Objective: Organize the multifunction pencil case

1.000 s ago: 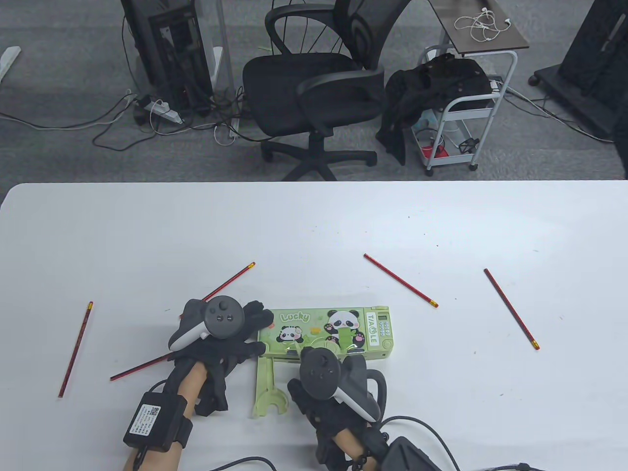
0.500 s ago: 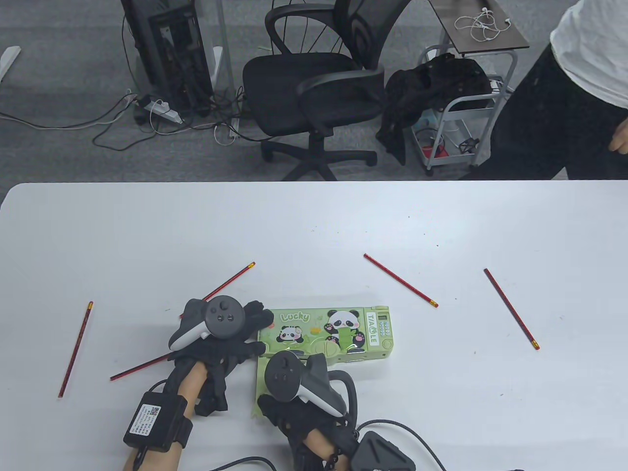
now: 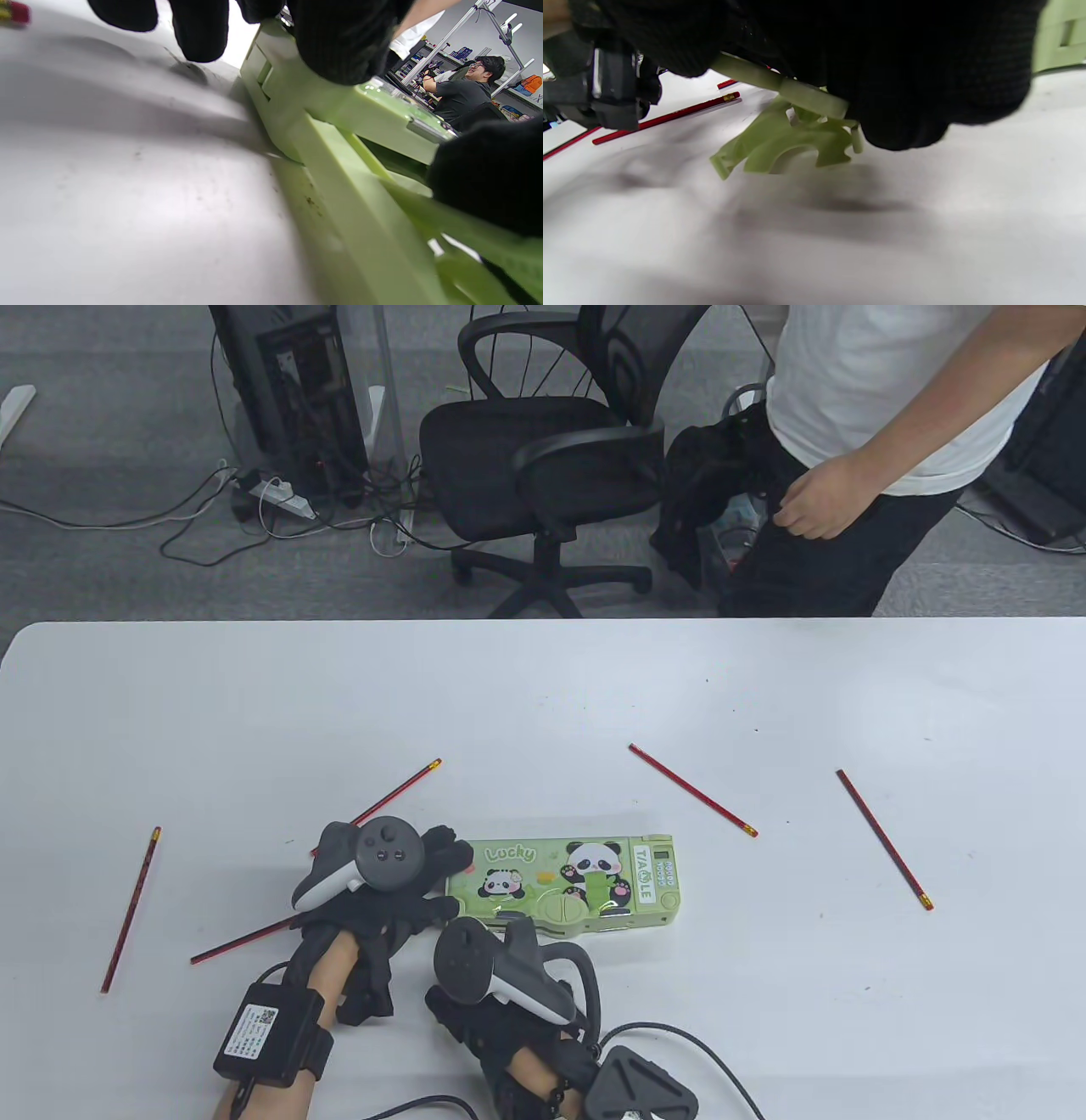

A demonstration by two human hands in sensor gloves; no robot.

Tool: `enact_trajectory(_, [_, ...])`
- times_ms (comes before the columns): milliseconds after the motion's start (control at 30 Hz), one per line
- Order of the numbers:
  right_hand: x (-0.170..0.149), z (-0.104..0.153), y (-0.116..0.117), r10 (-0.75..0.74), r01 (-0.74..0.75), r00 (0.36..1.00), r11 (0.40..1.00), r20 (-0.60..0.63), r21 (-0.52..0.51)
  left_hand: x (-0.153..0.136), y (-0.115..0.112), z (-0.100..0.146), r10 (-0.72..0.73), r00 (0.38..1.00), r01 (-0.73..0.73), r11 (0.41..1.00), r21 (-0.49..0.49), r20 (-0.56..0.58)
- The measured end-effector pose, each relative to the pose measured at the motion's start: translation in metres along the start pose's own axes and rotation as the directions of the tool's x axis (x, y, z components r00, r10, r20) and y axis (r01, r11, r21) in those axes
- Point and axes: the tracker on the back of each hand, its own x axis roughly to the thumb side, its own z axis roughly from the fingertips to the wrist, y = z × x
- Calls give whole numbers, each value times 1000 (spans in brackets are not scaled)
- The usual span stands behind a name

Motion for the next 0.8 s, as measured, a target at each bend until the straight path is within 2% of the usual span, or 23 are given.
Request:
enact_trajectory(333, [16,2,11,206,-203,978,976,37,-76,0,0,0,-6,1000,6,1000,1,-2])
enact_trajectory(500, [22,5,16,320,-316,946,946,51,-75,0,-1,0,-4,1000,4,1000,0,-2])
enact_trajectory(800, [20,4,19,340,-335,939,939,60,-77,0,-1,0,-2,1000,2,1000,-1,-2])
